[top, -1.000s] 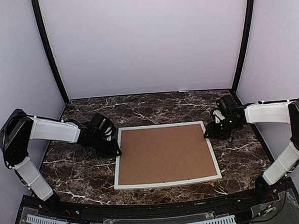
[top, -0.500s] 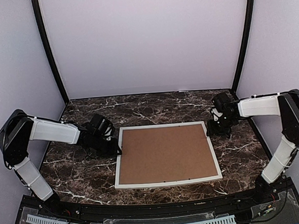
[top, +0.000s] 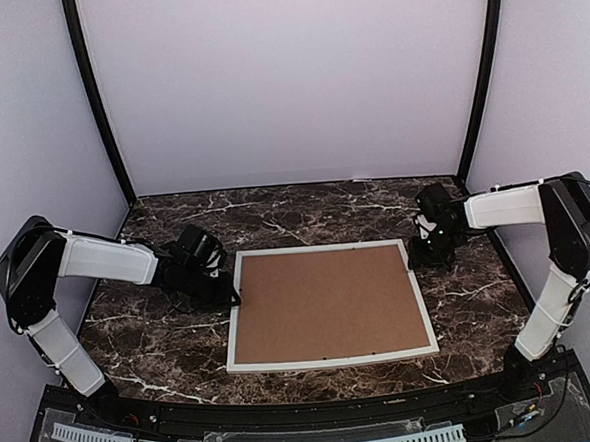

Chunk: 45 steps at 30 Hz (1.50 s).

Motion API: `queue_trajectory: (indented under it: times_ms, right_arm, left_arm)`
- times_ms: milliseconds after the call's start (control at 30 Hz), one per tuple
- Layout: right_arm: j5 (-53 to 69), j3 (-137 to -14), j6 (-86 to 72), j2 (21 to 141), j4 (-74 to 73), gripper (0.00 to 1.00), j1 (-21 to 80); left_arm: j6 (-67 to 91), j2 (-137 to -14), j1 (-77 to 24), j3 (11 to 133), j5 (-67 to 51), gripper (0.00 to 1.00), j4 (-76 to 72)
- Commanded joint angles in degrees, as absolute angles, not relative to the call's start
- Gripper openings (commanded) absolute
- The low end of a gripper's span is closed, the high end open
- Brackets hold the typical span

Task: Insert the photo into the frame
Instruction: Press the fastener onto the backboard.

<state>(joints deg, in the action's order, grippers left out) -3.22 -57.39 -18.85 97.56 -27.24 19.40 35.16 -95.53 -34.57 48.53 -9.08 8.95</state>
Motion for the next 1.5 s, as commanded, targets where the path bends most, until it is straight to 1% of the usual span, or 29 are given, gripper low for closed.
queue_trajectory:
  times_ms: [0, 467, 933, 1467]
  right_arm:
    - [-1.59, -57.94, -18.21, 98.70, -27.38, 0.52, 19.16]
    - [2.30, -54.85, -19.06, 95.46, -27.52, 0.49, 19.25]
    - [4.02, -54.57, -19.64, 97.61, -25.77, 0.47, 20.00]
    - [5.71, -53.67, -22.03, 100.11, -23.38, 0.46, 24.04]
  left_arm:
    - [34.30, -95.78, -34.98, 47.26, -7.79, 0.21, 11.89]
    - [33.97, -96.73, -34.93, 48.16, -7.56, 0.21, 12.13]
    - [33.93, -96.90, -34.98, 47.99, -7.73, 0.21, 12.11]
    - [34.10, -97.81, -35.40, 48.16, -8.06, 0.21, 11.44]
